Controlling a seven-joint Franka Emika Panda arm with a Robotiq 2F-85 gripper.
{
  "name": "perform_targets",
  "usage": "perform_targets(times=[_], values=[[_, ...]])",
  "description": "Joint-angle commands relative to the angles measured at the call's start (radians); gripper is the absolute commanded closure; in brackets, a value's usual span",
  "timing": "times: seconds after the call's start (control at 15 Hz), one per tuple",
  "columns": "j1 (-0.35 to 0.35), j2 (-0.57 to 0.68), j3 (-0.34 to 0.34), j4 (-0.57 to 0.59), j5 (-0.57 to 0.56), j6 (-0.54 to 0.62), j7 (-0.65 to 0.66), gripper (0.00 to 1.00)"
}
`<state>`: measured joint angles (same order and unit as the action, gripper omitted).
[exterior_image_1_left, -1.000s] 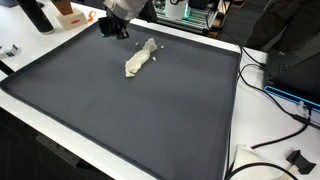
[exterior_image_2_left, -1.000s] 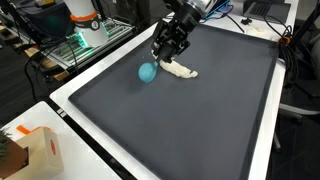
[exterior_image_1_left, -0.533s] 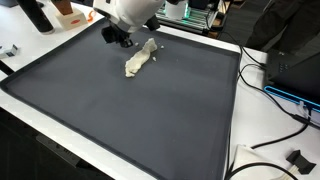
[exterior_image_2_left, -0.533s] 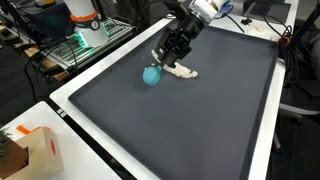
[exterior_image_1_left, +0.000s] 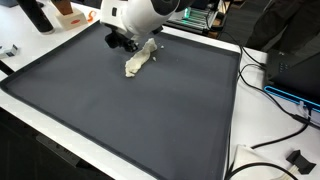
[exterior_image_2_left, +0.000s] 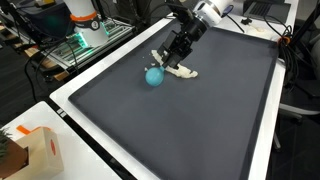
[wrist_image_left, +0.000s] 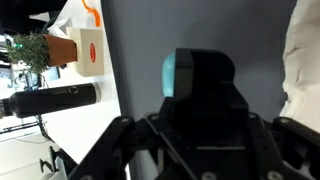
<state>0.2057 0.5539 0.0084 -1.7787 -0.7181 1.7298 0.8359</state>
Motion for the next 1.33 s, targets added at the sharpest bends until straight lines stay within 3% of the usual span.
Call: perform_targets(times=[0.0,1.27], values=[[0.023,0.018,-0.007,0.015,-0.039,-0.026,-0.056,0.75],[0.045,-0.032,0.031,-0.059,-0.135,0.05,-0.333,0.75]])
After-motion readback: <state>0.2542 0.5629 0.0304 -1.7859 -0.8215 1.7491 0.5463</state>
